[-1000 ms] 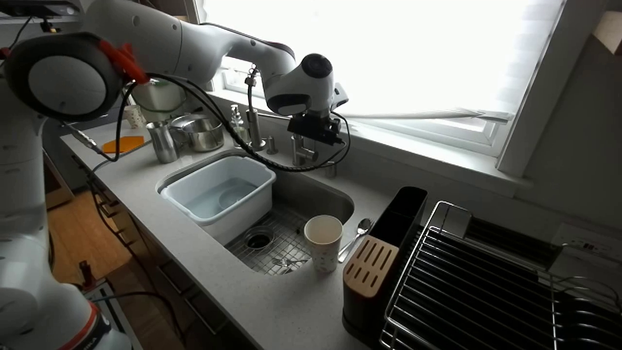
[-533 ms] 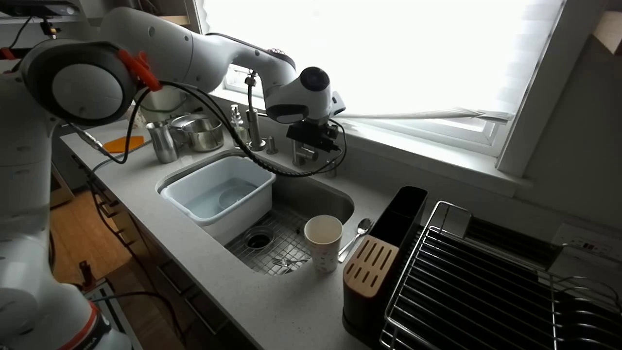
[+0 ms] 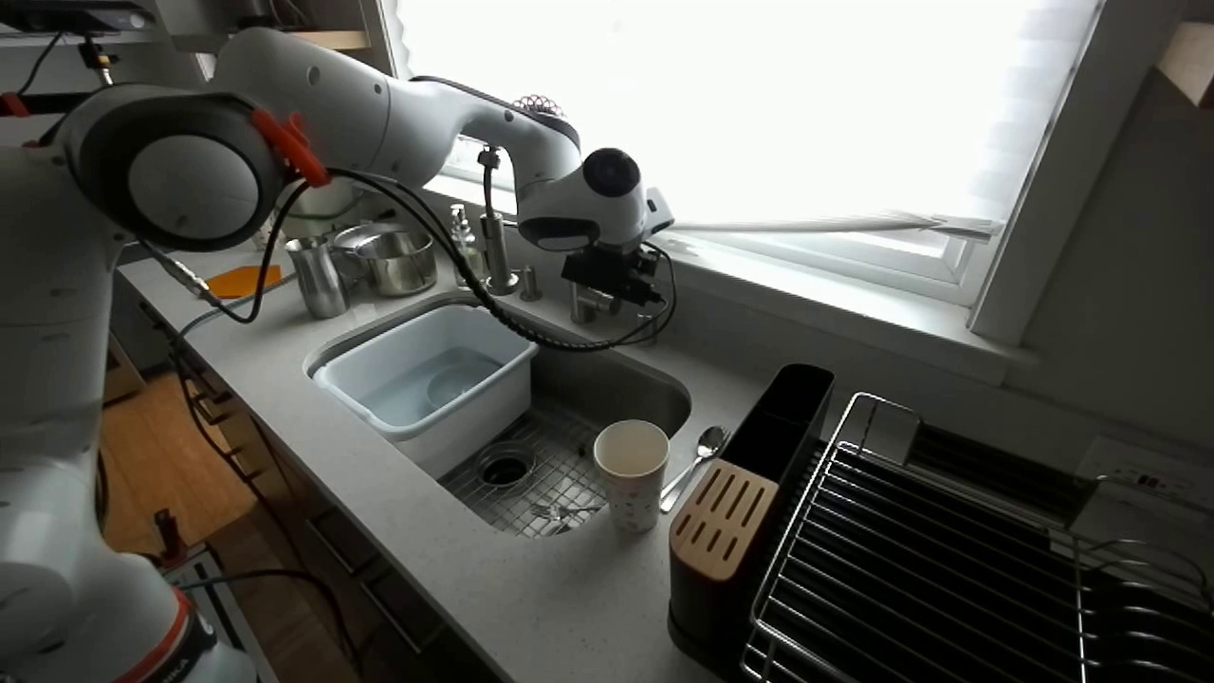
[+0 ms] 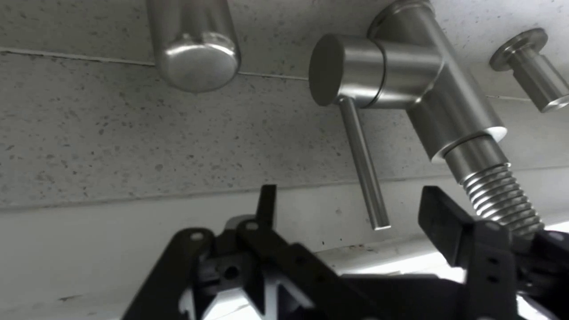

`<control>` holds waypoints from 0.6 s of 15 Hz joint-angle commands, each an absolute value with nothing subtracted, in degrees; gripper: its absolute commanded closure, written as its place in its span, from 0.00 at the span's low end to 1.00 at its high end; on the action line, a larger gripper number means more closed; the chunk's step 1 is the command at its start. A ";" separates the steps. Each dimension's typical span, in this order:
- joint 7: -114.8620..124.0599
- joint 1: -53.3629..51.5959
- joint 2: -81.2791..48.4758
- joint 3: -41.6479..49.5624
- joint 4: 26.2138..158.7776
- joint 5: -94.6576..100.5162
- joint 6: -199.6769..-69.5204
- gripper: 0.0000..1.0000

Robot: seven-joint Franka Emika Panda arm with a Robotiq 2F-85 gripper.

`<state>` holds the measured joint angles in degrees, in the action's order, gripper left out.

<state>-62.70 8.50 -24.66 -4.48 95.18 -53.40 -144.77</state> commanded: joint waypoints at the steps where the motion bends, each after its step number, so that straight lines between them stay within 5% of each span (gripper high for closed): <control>1: -65.56 9.44 -25.63 -5.79 95.00 -56.23 -145.85 0.00; 4: -66.95 9.30 -26.11 -5.97 94.94 -57.86 -146.44 0.03; 5: -67.41 9.22 -26.20 -5.90 94.95 -58.17 -146.63 0.22; 8: -68.37 9.21 -26.42 -5.79 94.81 -58.93 -147.18 0.36; 9: -68.66 9.22 -26.47 -5.78 94.80 -59.16 -147.31 0.11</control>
